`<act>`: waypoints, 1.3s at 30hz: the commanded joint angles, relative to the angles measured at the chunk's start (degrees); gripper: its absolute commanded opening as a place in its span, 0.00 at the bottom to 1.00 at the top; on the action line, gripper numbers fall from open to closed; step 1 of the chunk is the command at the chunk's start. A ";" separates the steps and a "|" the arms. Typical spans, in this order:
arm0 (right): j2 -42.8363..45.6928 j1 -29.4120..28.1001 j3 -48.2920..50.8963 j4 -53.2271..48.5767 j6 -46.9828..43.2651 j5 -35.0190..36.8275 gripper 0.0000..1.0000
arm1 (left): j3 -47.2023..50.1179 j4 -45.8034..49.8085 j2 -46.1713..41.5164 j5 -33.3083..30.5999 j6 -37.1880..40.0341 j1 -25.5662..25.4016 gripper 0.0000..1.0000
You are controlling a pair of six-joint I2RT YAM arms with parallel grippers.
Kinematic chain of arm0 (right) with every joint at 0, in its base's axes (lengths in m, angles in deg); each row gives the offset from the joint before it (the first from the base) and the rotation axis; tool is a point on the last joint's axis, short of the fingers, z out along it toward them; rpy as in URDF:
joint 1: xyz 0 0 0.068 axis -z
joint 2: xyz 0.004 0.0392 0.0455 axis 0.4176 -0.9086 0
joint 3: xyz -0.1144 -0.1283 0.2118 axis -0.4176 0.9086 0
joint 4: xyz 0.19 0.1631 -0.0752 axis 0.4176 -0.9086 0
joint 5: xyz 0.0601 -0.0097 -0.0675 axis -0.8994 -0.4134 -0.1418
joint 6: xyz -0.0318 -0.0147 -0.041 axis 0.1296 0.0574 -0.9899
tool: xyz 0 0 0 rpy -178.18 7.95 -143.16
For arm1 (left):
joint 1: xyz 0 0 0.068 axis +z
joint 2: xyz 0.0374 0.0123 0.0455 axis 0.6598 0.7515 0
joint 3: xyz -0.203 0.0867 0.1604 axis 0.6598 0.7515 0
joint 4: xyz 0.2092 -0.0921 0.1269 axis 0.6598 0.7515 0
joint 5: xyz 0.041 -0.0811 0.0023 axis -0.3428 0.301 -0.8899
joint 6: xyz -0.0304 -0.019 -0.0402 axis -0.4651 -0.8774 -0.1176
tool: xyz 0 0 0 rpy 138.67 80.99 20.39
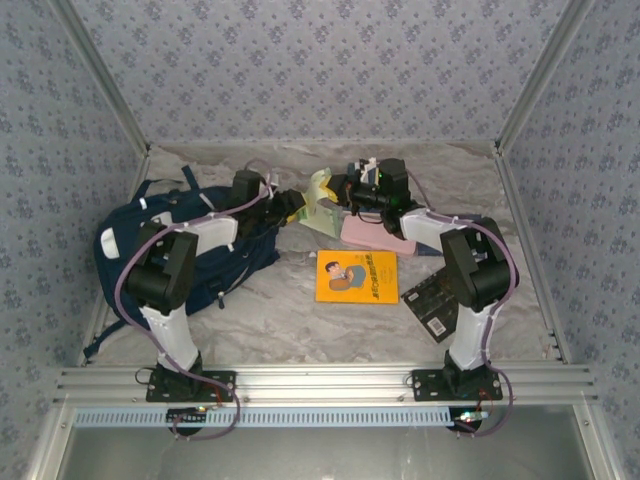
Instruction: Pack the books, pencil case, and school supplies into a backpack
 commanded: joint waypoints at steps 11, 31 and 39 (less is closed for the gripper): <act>-0.07 1.41 0.97 3.15 0.03 -2.62 0.08 | 0.93 -5.97 -1.52 2.33 -1.94 0.09 0.06; 11.18 1.49 2.09 -32.01 -30.71 5.23 0.94 | 1.33 7.04 -20.45 1.96 4.07 3.28 0.00; 11.52 0.74 5.49 -12.04 -18.22 -6.64 0.96 | 3.61 8.42 -28.25 4.39 3.27 2.82 0.01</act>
